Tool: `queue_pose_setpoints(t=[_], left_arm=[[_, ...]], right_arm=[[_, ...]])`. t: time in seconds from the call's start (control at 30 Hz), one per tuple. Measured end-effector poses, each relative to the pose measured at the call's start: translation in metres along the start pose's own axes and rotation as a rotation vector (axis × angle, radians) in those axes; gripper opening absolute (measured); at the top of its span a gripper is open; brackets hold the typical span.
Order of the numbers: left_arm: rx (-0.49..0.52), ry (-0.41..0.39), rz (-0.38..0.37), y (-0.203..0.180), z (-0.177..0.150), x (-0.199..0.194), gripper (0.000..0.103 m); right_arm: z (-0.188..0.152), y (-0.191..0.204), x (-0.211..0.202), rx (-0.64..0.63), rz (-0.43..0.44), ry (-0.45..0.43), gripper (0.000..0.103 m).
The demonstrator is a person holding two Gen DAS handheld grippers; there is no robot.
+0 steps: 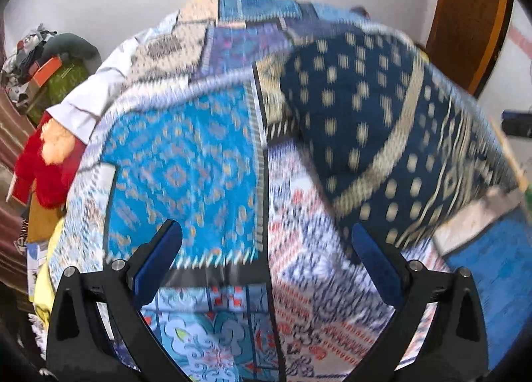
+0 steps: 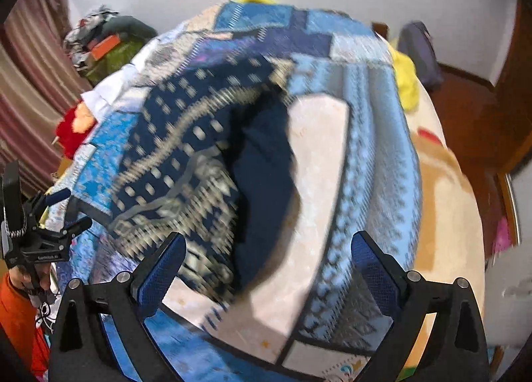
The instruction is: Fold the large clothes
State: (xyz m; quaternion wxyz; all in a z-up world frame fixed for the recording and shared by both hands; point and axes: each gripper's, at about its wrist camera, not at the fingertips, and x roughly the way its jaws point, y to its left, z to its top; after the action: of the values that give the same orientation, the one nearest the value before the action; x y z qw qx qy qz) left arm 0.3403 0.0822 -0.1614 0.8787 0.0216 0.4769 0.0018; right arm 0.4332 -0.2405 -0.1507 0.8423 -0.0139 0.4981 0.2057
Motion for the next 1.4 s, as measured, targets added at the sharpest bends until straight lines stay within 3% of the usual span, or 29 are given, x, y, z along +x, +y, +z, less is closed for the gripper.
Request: queue_pose_setpoints(t=[0.17,0.43,0.57,0.67,0.77,0.93,1.13,1.2,1.3,1.4], left_arm=[[-0.087,-0.020,-0.093,0.009,0.039,0.007,0.103],[-0.270,0.154,-0.374,0.006,0.067,0.082,0.103],[-0.325,0.177,-0.488,0.004,0.075,0.113,0.103],[-0.349,0.211,-0.546,-0.001,0.079,0.132,0.103],[-0.372,0.238,-0.606,-0.007,0.082,0.147,0.103],[-0.391,0.239,-0.644,-0.018,0.087,0.156,0.101],[-0.344,0.189,-0.614,-0.026,0.091,0.140,0.082],[-0.336,0.178,-0.613,-0.024,0.091,0.129,0.077],[-0.320,0.157,-0.603,-0.022,0.091,0.111,0.070],[-0.297,0.132,-0.591,-0.021,0.092,0.088,0.065]], right_arm=[[0.027,0.015,0.010,-0.018,0.024,-0.014,0.100],[0.052,0.006,0.076,0.048,0.105,0.093,0.100],[0.061,-0.005,0.111,0.103,0.197,0.155,0.100],[0.062,-0.008,0.134,0.166,0.301,0.192,0.102],[0.067,-0.001,0.143,0.124,0.311,0.171,0.102],[0.072,0.006,0.149,0.123,0.299,0.137,0.100],[0.070,0.016,0.140,0.097,0.323,0.100,0.063],[0.070,0.020,0.129,0.084,0.324,0.081,0.047],[0.072,0.029,0.114,0.070,0.334,0.068,0.036],[0.070,0.040,0.099,0.053,0.328,0.052,0.031]])
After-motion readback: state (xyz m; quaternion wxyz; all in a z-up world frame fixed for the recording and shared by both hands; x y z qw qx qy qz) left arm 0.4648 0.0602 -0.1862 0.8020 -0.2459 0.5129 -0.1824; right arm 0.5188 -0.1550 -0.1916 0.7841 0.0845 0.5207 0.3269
